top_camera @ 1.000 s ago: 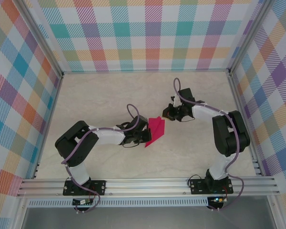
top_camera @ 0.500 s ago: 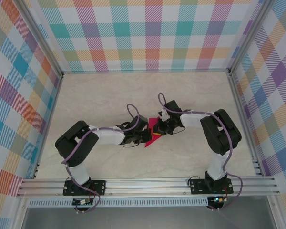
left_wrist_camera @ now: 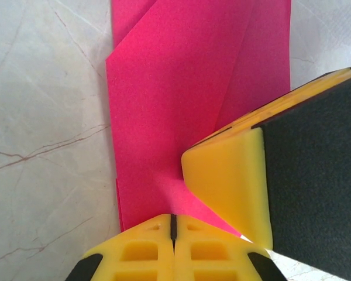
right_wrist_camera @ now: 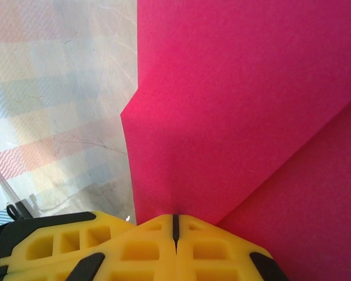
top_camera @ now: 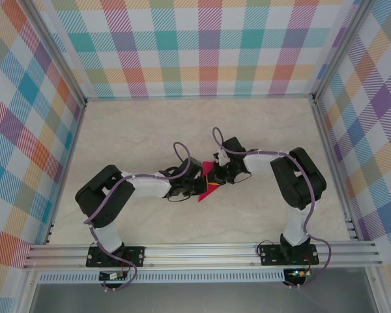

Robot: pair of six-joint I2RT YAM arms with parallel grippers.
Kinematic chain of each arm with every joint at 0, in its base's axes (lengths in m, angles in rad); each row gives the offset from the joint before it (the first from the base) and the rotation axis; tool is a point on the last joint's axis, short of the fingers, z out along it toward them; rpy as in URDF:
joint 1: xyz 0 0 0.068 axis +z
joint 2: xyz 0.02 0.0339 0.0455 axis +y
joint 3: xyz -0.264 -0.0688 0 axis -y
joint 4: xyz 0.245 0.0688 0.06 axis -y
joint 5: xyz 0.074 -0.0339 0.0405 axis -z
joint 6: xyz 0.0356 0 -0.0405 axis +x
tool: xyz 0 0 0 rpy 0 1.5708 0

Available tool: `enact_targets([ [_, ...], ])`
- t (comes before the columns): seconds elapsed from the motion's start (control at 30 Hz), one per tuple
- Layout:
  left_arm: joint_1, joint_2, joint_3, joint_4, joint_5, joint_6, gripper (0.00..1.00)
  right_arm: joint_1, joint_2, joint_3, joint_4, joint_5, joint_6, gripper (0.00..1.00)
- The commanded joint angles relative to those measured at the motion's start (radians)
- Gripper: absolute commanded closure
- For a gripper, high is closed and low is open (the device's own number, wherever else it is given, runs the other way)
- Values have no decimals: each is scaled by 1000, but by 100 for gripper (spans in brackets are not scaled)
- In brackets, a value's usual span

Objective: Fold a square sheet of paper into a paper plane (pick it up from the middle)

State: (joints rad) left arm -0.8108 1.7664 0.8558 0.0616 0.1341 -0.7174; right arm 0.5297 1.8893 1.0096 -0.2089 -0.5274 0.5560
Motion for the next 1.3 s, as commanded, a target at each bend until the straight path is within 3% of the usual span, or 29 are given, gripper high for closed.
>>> enact_targets([
  [0.0,-8,49,-24,-161,13,4,100,2,30,35,-58,61,-34,99],
  [0.83,-13,43,-38,-163,28,8,100,-241,145,268,-51,122,-4,99],
  [1.1,-15,38,-24,-169,17,9,100,-224,-69,95,-11,57,25,98],
  [1.27,-16,37,-19,-171,8,8,100,-134,-120,-11,32,1,80,98],
])
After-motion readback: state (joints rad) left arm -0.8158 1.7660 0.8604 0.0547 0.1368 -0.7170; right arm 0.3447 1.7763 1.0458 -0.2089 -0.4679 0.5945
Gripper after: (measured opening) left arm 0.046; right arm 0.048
